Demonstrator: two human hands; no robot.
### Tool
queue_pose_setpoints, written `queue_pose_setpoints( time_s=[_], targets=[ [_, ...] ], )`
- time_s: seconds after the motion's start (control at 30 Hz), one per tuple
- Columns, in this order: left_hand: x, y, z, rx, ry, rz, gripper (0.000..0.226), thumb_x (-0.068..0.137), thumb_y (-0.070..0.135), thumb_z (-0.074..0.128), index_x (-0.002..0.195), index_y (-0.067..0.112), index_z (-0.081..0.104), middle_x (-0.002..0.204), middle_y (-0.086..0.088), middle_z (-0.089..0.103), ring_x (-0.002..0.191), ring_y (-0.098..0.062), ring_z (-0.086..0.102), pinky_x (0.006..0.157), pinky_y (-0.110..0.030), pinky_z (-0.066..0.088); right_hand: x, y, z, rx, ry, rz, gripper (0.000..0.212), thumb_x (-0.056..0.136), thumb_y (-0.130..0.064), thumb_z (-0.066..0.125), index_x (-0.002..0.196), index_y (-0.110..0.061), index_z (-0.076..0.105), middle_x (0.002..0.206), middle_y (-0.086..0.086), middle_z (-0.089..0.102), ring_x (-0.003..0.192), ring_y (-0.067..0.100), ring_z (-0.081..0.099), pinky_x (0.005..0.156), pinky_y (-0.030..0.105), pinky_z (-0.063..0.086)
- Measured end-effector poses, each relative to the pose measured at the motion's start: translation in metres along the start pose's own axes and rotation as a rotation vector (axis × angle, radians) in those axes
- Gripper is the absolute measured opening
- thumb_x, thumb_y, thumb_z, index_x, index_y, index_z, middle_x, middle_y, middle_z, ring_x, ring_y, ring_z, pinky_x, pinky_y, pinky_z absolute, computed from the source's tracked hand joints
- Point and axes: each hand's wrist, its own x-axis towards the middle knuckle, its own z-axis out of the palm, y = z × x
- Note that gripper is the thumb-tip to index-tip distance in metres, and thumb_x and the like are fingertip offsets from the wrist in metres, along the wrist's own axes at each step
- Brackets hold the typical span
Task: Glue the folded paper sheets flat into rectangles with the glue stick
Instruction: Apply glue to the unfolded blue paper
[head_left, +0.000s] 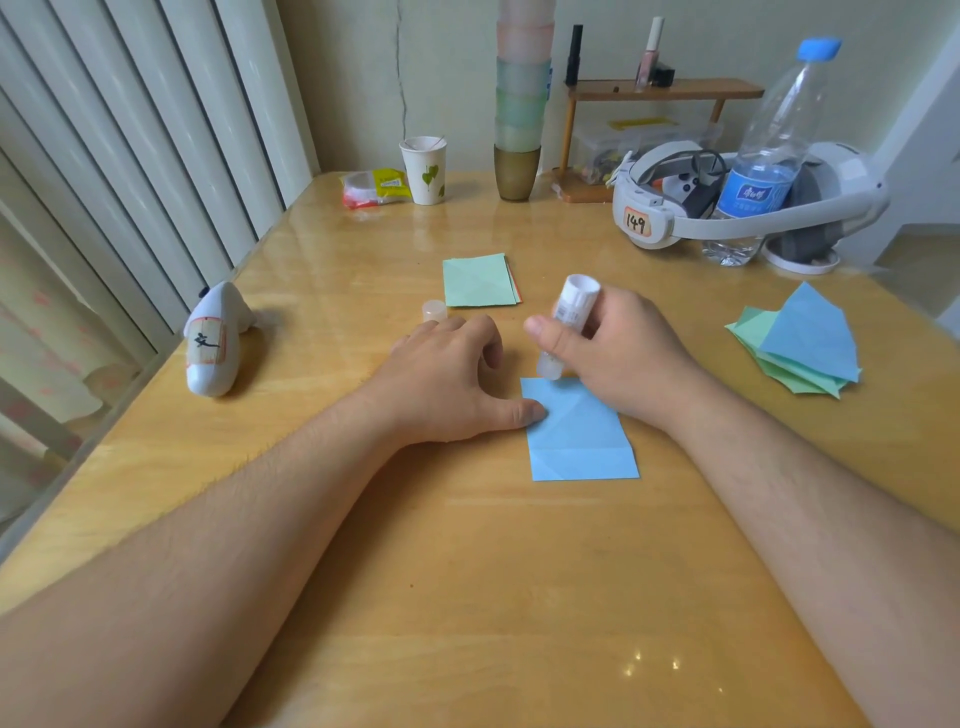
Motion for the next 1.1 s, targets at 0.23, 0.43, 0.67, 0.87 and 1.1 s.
queue_pose_setpoints(
  time_s=[0.23,0.43,0.67,0.87,1.1],
  targets=[
    [0.001,0.000,0.002,0.005,0.012,0.001,0.070,0.054,0.091,0.051,0.095,0.034,0.046,0.094,0.018,0.051,0.094,-0.016,0.051,0.089,-0.040,0.047,-0.001,-0.002,0.006,-0.056,-0.136,-0.039,0.040,0.087,-0.055,0.074,0.084,-0.017,0.063,0.072,-0.002,0.063,0.065,0.012,0.052,0.065,0.039,0.048],
    [0.001,-0.002,0.002,-0.019,0.006,0.002,0.067,0.053,0.091,0.052,0.092,0.037,0.045,0.095,0.017,0.052,0.094,-0.014,0.050,0.086,-0.037,0.044,-0.001,-0.001,0.000,-0.090,-0.153,-0.005,0.039,0.087,-0.048,0.077,0.076,-0.020,0.053,0.063,-0.011,0.054,0.058,0.007,0.043,0.060,0.032,0.039],
    [-0.001,-0.002,0.001,-0.015,-0.002,0.004,0.059,0.067,0.081,0.068,0.097,0.036,0.047,0.097,0.018,0.049,0.097,-0.015,0.049,0.086,-0.036,0.041,-0.006,0.020,-0.028,-0.077,-0.148,0.043,0.034,0.088,-0.043,0.078,0.082,-0.015,0.060,0.073,0.004,0.064,0.066,0.013,0.051,0.067,0.035,0.045],
    [0.000,-0.002,0.001,-0.009,0.000,0.006,0.060,0.065,0.083,0.066,0.097,0.036,0.047,0.098,0.018,0.050,0.097,-0.015,0.049,0.086,-0.037,0.042,-0.006,0.023,-0.031,-0.117,-0.130,0.054,0.037,0.090,-0.045,0.076,0.082,-0.012,0.060,0.077,0.009,0.065,0.067,0.015,0.050,0.067,0.035,0.044],
    [0.000,-0.001,0.000,-0.006,0.003,-0.007,0.059,0.066,0.080,0.070,0.098,0.035,0.048,0.098,0.016,0.050,0.098,-0.016,0.049,0.087,-0.037,0.043,-0.007,0.016,-0.029,-0.196,0.045,0.156,0.040,0.095,-0.044,0.065,0.070,-0.015,0.052,0.070,-0.001,0.060,0.065,0.018,0.053,0.058,0.032,0.039]
  ],
)
